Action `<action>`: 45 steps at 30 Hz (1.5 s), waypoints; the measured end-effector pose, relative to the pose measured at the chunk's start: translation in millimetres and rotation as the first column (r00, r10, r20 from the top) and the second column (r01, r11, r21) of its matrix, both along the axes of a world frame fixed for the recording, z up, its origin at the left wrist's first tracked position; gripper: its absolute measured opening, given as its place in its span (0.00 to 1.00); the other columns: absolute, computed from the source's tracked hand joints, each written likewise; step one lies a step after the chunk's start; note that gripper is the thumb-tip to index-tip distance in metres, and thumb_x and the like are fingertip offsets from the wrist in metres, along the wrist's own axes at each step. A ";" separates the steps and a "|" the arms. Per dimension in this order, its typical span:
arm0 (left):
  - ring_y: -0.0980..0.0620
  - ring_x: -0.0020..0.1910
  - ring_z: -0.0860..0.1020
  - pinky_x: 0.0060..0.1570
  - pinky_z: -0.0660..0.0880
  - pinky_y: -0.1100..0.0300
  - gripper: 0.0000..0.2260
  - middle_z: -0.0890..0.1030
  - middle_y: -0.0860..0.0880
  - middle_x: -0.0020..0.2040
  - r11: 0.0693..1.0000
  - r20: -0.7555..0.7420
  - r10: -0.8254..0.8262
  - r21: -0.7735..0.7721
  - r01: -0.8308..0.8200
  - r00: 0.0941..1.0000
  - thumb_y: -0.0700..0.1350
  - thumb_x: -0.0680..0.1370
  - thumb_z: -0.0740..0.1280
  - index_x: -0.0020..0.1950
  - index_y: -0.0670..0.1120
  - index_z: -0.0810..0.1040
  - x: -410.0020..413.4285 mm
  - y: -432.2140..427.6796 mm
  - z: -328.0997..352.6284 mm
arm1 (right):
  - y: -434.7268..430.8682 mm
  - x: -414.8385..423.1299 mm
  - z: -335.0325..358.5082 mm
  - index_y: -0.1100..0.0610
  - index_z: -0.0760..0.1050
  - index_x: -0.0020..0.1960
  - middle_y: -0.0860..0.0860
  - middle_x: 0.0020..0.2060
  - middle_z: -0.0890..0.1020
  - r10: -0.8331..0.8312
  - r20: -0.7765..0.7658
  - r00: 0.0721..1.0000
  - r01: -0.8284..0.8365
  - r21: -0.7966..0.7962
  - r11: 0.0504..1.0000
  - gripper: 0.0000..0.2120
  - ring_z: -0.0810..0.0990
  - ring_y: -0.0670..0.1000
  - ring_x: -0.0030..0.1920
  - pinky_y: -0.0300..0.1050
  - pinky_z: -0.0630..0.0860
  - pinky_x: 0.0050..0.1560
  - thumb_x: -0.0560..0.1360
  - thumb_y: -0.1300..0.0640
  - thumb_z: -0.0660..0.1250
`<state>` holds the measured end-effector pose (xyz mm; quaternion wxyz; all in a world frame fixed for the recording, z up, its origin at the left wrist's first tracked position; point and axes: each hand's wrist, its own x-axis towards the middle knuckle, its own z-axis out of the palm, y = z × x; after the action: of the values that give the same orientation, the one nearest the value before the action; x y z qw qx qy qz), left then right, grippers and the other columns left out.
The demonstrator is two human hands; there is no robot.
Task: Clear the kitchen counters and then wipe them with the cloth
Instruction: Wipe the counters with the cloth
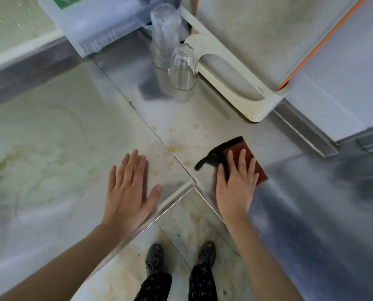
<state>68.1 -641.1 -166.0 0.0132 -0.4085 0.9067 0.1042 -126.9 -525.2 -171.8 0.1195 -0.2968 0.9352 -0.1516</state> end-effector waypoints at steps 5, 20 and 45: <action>0.47 0.75 0.53 0.71 0.45 0.50 0.33 0.55 0.46 0.76 0.999 0.100 -0.046 0.022 0.044 0.994 0.64 0.76 0.47 0.75 0.45 0.56 36.1 -11.0 -8.3 | -33.8 81.5 -0.9 0.47 0.65 0.71 0.57 0.71 0.67 0.417 -0.124 0.900 -0.403 0.124 0.907 0.24 0.63 0.65 0.70 0.65 0.52 0.65 0.76 0.42 0.55; 0.47 0.75 0.50 0.71 0.46 0.48 0.32 0.52 0.46 0.77 0.998 0.054 -0.066 0.004 0.065 0.996 0.64 0.77 0.43 0.76 0.46 0.51 39.4 -12.0 -20.4 | -54.7 30.0 1.1 0.51 0.59 0.74 0.54 0.75 0.58 0.271 -0.072 0.960 -0.265 0.088 0.960 0.25 0.53 0.61 0.75 0.61 0.52 0.72 0.79 0.53 0.59; 0.47 0.75 0.53 0.71 0.51 0.47 0.32 0.56 0.46 0.76 0.998 0.072 -0.055 0.014 0.054 0.996 0.62 0.76 0.51 0.75 0.45 0.56 38.0 -12.0 -21.3 | -141.2 -13.6 4.0 0.59 0.71 0.67 0.57 0.64 0.76 0.550 -0.166 0.818 -0.564 -0.045 0.825 0.19 0.71 0.64 0.65 0.63 0.70 0.62 0.77 0.56 0.61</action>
<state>106.1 -653.1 -187.4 0.0514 -0.3870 0.9158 0.0943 -140.5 -666.4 -167.8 0.0761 -0.5728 0.8056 -0.1309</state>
